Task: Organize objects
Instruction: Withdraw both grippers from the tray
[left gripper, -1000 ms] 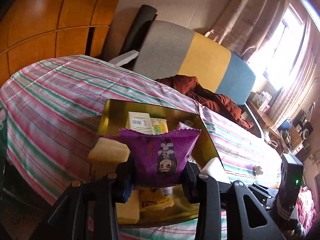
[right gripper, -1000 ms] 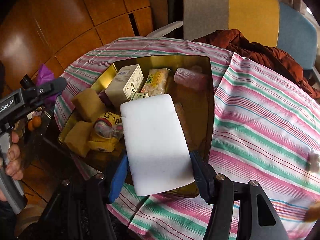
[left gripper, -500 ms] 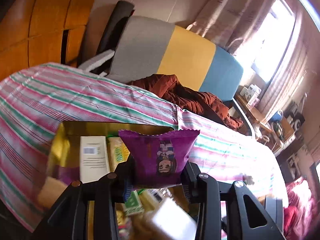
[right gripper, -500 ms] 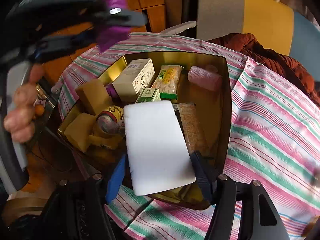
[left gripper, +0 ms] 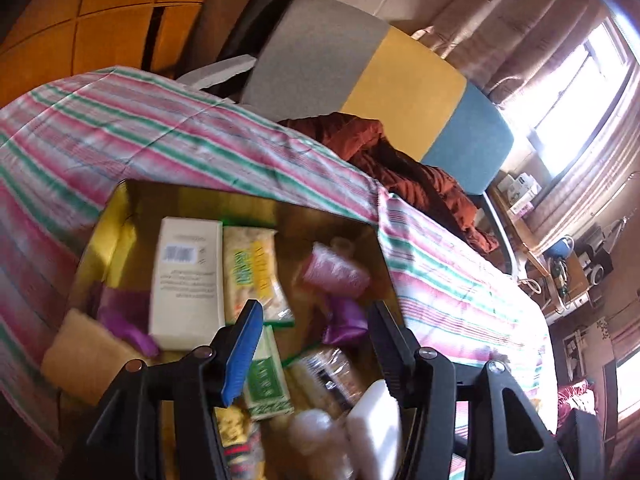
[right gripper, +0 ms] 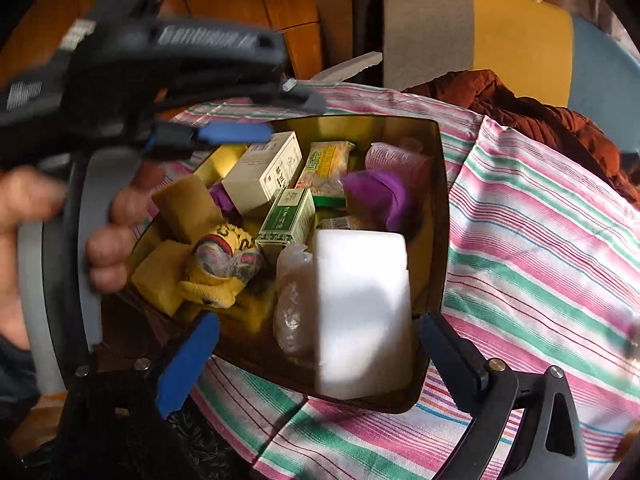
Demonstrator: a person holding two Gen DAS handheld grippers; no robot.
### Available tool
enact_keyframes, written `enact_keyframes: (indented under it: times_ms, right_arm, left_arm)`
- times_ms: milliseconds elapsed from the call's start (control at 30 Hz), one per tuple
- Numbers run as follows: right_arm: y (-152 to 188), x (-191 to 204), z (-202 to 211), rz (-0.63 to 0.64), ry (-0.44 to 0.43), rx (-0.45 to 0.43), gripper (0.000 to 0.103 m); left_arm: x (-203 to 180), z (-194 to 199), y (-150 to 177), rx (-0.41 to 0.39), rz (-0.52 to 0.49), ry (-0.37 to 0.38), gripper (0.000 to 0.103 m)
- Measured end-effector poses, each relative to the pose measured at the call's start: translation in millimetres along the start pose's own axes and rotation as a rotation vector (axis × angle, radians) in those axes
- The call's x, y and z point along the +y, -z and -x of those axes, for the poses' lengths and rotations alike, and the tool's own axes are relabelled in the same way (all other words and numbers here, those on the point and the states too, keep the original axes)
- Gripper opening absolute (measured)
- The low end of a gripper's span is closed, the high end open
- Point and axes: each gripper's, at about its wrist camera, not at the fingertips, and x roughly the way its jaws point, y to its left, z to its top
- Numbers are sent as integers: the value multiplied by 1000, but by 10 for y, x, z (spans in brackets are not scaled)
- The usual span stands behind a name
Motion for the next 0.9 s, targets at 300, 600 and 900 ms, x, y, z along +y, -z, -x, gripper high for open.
enact_keyframes:
  times_ms: [300, 600, 900]
  right_arm:
    - [10, -28, 84, -43, 38, -22, 103]
    - [29, 48, 128, -28, 116, -34, 103]
    - [1, 32, 210, -51, 204, -75, 103]
  left_arm:
    - [49, 290, 288, -60, -82, -105, 55]
    - [51, 497, 472, -115, -144, -213, 55]
    - [83, 602, 639, -124, -154, -262, 55]
